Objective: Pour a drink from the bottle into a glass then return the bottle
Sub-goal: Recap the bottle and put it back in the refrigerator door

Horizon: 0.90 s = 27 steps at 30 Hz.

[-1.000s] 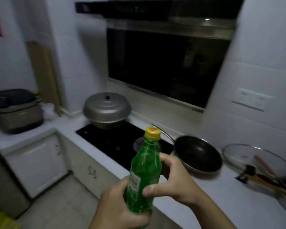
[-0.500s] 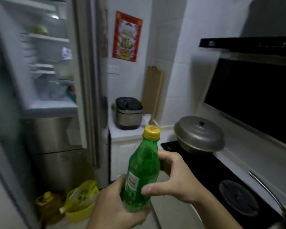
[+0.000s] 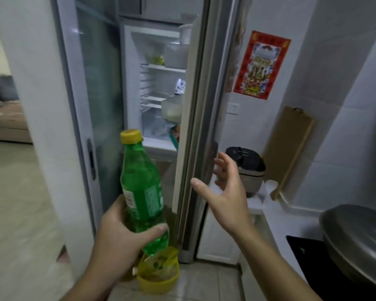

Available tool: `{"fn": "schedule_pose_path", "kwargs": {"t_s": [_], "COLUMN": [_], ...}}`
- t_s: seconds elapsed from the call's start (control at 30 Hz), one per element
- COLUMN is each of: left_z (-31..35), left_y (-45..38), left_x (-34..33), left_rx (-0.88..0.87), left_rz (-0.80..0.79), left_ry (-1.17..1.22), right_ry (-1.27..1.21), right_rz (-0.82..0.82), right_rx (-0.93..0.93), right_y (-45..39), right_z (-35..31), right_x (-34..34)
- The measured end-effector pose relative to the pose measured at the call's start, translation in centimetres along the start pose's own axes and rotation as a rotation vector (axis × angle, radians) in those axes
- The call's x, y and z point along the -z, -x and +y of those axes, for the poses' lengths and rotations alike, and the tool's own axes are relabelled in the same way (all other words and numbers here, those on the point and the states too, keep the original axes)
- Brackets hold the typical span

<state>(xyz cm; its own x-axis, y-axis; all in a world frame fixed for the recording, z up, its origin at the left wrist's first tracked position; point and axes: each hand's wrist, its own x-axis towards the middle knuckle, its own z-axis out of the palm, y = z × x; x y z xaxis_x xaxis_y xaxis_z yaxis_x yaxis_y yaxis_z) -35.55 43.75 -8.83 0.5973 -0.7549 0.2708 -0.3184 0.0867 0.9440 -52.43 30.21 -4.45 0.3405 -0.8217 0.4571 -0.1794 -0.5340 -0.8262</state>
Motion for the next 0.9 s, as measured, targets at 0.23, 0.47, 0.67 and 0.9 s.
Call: {"fn": "schedule_pose_path", "kwargs": {"t_s": [0.23,0.47,0.67,0.9], "left_z": [-1.5,-4.4,-6.5,-10.1], "left_y": [-9.9,-19.7,-25.1,-27.8], "left_x": [1.0,-1.9,-3.6,-5.4], "left_rx": [-0.011,0.004,0.016,-0.029], "left_rz": [0.084,-0.029,-0.252,-0.414], "left_ry": [0.012,0.115,0.155,-0.019], "right_ry": [0.174,0.232,0.226,0.290], "right_rz": [0.032,0.074,0.126,0.212], "right_rx": [0.070,0.045,-0.039,-0.100], "right_y": [-3.4,-4.4,-4.9,-5.3], "right_z": [2.2,2.7,1.8,1.4], "right_x": [-3.0,-4.7,-7.0,-8.8]}}
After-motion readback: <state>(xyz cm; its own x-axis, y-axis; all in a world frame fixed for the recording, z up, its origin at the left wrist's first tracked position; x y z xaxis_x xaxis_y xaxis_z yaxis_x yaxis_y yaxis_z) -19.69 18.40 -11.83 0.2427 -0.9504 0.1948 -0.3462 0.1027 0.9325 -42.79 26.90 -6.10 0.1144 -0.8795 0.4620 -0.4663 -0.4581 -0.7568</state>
